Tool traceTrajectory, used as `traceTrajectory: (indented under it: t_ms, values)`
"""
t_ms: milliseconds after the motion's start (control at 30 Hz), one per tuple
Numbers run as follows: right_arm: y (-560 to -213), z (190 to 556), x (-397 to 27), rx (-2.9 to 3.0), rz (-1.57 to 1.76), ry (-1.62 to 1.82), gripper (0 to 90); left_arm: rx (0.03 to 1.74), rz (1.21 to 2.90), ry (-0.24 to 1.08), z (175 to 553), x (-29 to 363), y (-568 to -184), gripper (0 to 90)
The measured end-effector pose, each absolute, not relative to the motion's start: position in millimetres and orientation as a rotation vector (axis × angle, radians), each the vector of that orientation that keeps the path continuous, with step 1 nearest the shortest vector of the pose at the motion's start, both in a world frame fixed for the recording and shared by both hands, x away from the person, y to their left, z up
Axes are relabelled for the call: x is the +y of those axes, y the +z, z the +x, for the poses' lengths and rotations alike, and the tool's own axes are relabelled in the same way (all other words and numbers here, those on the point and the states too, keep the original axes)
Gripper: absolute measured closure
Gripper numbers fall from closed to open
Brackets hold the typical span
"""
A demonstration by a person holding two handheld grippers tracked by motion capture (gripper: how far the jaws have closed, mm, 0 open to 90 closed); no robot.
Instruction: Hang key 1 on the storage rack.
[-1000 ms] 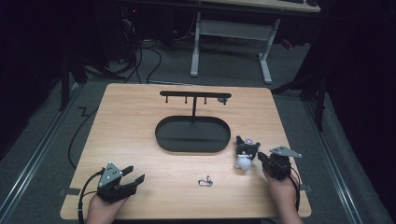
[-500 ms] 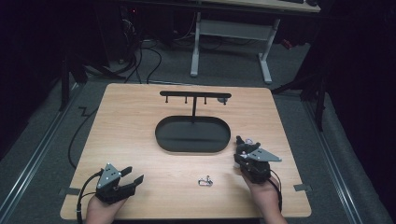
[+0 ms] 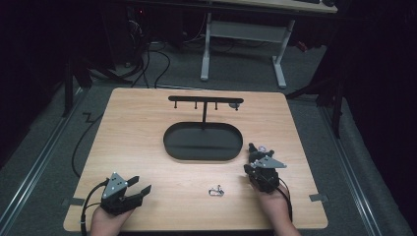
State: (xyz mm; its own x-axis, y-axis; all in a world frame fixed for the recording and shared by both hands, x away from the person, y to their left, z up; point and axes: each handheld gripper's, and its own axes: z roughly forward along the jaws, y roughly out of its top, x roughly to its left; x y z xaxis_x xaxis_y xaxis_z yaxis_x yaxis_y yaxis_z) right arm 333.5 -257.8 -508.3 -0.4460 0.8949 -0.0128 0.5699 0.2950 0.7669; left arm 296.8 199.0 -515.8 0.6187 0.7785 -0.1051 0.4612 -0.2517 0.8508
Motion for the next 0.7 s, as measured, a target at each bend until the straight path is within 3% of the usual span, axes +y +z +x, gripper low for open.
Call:
traceTrajectory:
  t_ms: [700]
  values:
    - [-509, 305, -293, 2.036, 1.406, 0.951, 89.0, 0.903, 1.924, 0.380, 314, 174, -514, 41.4]
